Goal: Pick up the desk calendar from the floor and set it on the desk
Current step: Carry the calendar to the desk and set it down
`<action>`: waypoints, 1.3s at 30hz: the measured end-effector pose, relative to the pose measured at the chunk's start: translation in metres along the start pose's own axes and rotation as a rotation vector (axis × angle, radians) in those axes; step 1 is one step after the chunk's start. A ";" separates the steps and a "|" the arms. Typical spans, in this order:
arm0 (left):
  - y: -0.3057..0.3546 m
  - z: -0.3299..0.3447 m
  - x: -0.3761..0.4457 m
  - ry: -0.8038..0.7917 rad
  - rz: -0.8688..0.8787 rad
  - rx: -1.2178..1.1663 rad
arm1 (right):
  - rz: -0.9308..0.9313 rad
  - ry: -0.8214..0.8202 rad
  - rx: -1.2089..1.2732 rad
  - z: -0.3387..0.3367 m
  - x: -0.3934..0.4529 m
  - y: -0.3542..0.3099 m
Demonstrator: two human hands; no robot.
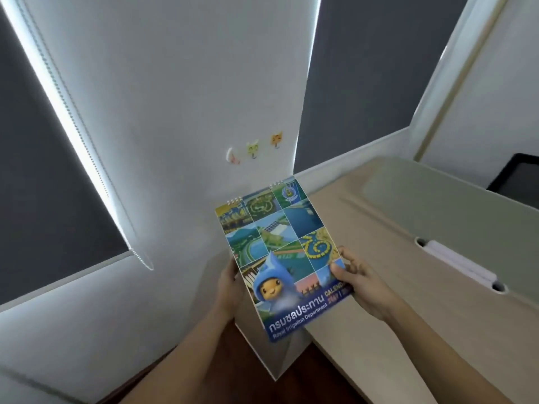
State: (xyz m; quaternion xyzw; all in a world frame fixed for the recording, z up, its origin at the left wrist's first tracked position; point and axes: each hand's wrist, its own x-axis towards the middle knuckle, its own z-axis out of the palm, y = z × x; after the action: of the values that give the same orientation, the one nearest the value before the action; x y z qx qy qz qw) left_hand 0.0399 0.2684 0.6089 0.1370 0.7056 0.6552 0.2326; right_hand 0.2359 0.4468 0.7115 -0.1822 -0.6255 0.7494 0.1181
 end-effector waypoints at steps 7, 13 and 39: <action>0.095 0.167 -0.024 -0.353 -0.018 -0.200 | -0.142 0.288 -0.147 -0.135 -0.040 -0.020; 0.093 0.304 -0.024 -0.592 -0.262 -0.230 | -0.140 0.625 -0.236 -0.232 -0.093 0.003; -0.060 0.405 -0.061 -0.759 0.196 0.327 | 0.159 1.450 -0.513 -0.249 -0.165 0.124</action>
State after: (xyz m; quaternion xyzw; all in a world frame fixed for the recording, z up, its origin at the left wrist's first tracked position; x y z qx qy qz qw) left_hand 0.3043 0.5804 0.5454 0.4698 0.6482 0.4568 0.3877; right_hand 0.4960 0.5792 0.5726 -0.6934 -0.5312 0.2805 0.3980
